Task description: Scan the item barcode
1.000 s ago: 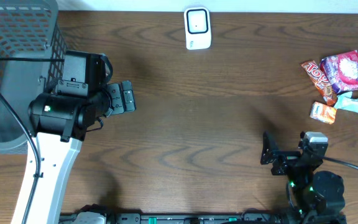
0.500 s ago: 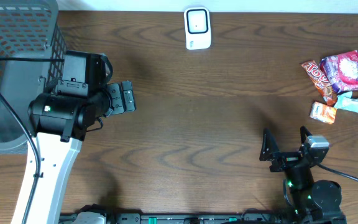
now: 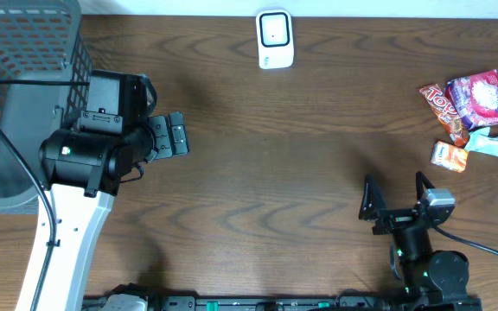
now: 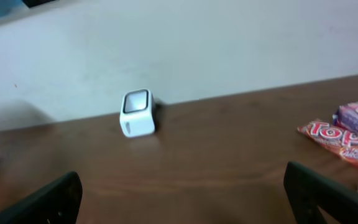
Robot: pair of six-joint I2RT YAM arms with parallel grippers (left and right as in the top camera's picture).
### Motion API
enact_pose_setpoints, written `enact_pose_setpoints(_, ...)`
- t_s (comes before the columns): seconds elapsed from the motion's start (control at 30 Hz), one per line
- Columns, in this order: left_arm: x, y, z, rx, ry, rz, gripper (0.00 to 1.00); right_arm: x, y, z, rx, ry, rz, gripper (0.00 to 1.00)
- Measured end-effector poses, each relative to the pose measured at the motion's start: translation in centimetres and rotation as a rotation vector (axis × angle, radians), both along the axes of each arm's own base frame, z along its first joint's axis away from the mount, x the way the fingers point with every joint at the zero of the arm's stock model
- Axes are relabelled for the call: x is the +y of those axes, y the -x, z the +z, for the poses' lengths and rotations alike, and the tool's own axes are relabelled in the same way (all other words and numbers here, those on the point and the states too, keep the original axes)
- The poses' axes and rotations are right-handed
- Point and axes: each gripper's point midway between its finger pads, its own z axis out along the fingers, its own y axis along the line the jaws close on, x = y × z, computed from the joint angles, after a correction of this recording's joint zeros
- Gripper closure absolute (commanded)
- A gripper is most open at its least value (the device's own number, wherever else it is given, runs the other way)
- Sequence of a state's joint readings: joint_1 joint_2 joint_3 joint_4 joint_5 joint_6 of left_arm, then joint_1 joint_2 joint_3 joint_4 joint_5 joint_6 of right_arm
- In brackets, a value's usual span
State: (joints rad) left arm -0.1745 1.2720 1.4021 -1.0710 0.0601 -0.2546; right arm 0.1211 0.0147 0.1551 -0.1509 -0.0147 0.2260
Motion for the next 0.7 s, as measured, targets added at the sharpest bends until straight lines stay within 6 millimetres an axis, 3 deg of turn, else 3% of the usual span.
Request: enact_pose_setpoints(0.7, -0.01, 0.00, 0.00, 0.000, 0.000, 0.000, 0.02, 0.31, -0.89, -0.43, -0.123, -0.003, 0.011, 0.01)
